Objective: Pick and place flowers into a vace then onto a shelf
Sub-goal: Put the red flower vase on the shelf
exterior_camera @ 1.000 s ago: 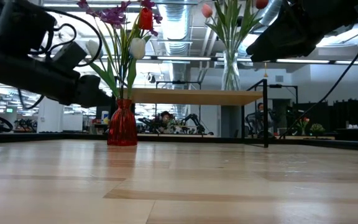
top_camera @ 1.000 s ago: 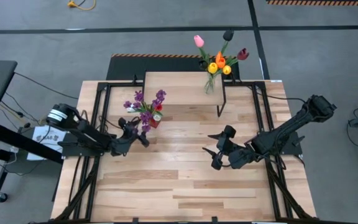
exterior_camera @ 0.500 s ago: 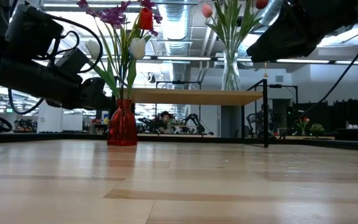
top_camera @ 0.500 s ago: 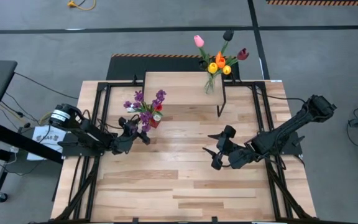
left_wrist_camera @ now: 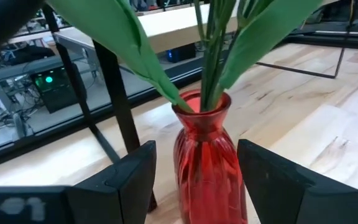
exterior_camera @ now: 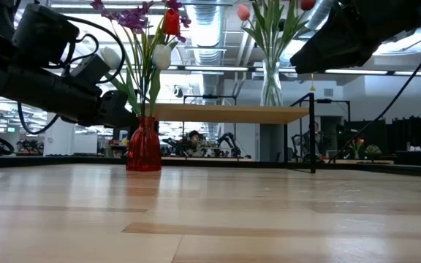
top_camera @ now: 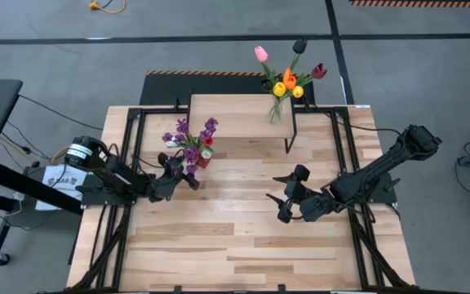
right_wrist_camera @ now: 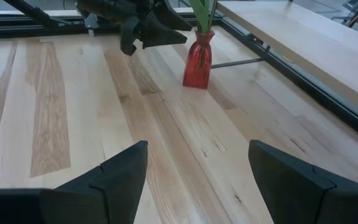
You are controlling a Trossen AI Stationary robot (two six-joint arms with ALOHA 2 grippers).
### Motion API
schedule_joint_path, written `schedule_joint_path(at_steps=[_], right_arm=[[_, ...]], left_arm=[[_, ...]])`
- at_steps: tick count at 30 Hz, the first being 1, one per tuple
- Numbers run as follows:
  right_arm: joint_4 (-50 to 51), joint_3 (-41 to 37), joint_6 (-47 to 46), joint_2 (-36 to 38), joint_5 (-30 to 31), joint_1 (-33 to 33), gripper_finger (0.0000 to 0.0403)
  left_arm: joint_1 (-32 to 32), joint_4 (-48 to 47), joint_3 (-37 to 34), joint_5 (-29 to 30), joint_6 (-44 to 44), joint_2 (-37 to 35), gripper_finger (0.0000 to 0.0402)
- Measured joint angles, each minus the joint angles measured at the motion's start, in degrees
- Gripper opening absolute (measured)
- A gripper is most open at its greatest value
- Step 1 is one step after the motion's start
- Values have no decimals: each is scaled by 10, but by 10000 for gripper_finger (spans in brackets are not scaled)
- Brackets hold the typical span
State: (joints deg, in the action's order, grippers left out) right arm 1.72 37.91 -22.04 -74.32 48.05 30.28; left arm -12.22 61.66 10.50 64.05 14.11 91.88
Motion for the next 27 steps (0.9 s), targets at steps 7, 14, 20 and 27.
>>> schedule_joint_path(at_steps=[7, 14, 20, 27], right_arm=[[0, 0, 0, 0, 0, 0, 270], [1, 0, 0, 0, 0, 0, 270], [1, 0, 0, 0, -2, 0, 270], [-2, 0, -32, 0, -47, 0, 270]], left_arm=[[21, 0, 0, -36, -1, 0, 217], [30, 0, 0, -40, -10, 0, 217], [30, 24, 0, -58, -35, 0, 217], [28, 35, -1, -69, -59, 0, 217]])
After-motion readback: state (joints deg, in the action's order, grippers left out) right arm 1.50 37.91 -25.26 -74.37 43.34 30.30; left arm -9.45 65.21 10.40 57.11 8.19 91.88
